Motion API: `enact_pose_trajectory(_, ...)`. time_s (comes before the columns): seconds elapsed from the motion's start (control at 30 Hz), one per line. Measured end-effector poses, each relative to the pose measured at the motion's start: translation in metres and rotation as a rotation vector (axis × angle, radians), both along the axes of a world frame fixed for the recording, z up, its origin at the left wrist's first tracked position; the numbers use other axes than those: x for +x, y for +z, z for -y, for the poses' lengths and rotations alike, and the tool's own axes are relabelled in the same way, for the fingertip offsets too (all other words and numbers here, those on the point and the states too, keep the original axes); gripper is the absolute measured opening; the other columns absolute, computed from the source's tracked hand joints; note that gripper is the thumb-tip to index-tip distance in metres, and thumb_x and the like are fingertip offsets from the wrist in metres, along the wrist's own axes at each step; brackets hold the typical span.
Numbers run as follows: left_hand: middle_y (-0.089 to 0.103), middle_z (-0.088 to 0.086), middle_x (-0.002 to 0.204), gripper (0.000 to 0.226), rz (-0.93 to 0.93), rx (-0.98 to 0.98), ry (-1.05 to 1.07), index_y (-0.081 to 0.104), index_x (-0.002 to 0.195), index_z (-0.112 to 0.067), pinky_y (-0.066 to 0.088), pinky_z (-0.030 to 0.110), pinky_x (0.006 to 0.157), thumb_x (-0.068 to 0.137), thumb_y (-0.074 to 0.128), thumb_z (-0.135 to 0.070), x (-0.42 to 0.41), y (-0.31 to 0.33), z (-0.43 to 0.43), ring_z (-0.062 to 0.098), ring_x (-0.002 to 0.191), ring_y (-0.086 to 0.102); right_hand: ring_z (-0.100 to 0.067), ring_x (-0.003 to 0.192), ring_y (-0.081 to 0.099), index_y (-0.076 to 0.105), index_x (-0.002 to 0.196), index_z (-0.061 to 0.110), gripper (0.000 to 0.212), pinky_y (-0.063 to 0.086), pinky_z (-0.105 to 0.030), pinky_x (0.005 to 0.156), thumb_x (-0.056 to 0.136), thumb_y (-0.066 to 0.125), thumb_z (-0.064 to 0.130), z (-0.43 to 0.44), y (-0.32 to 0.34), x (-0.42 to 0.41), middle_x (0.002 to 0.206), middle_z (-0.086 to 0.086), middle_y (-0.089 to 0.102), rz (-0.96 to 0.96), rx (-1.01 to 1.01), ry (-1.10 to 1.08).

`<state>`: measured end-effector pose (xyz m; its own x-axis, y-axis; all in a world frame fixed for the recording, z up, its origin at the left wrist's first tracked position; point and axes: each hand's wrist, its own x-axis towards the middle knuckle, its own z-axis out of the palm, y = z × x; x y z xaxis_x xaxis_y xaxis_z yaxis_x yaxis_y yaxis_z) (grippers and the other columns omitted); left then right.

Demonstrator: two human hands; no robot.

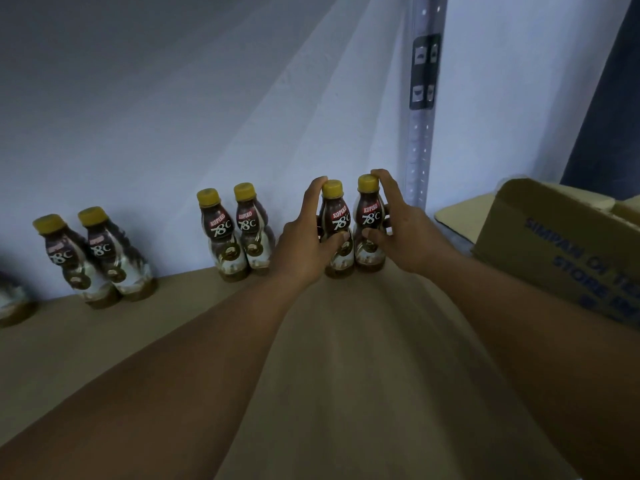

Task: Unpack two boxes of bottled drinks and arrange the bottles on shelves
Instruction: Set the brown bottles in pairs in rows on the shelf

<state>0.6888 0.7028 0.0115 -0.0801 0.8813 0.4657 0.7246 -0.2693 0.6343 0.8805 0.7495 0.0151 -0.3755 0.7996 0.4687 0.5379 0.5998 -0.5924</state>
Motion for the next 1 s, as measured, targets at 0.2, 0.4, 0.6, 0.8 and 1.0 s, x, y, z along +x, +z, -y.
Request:
enact_pose_trajectory(0.2,0.07,0.004,0.1,0.093,-0.022,0.0,0.03,0.004,0.151,-0.057,0.059,0.05,0.084,0.094,0.072,-0.027,0.001,0.001,-0.022,0.022,0.09,0.069,-0.025,0.092,0.068,0.001,0.157,0.044,0.095,0.056,-0.039,0.079,0.097,0.068,0.017,-0.023,-0.002,-0.002,0.117,-0.011,0.068,0.022,0.034,-0.044)
enact_pose_trajectory(0.4,0.069,0.004,0.104,0.093,-0.023,-0.003,0.026,0.004,0.152,-0.056,0.059,0.049,0.085,0.095,0.071,-0.026,0.001,0.002,-0.036,0.022,0.091,0.069,-0.026,0.092,0.069,0.003,0.159,0.04,0.094,0.058,-0.04,0.083,0.096,0.069,0.016,-0.04,-0.001,-0.002,0.118,-0.013,0.068,0.023,0.044,-0.042)
enact_pose_trajectory(0.6,0.069,0.004,0.11,0.093,-0.006,-0.005,0.013,0.006,0.156,-0.052,0.058,0.049,0.087,0.095,0.071,-0.025,0.002,0.004,-0.044,0.021,0.095,0.068,-0.031,0.095,0.071,0.002,0.159,0.039,0.094,0.059,-0.047,0.087,0.096,0.069,0.019,-0.052,0.0,-0.003,0.117,-0.014,0.068,0.049,0.049,-0.076)
enact_pose_trajectory(0.8,0.069,0.004,0.113,0.093,-0.003,-0.007,0.004,0.006,0.156,-0.051,0.058,0.048,0.089,0.095,0.071,-0.025,0.002,0.005,-0.048,0.021,0.098,0.068,-0.031,0.093,0.071,0.0,0.158,0.043,0.096,0.06,-0.052,0.086,0.095,0.07,0.021,-0.058,-0.002,-0.002,0.116,-0.014,0.069,0.041,0.044,-0.082)
enact_pose_trajectory(1.0,0.07,0.005,0.112,0.094,-0.014,-0.008,0.011,0.005,0.156,-0.052,0.059,0.048,0.086,0.095,0.071,-0.025,0.002,0.004,-0.048,0.02,0.095,0.069,-0.03,0.094,0.071,0.001,0.158,0.042,0.095,0.06,-0.046,0.085,0.096,0.069,0.021,-0.057,-0.002,-0.002,0.121,-0.014,0.068,0.042,0.048,-0.076)
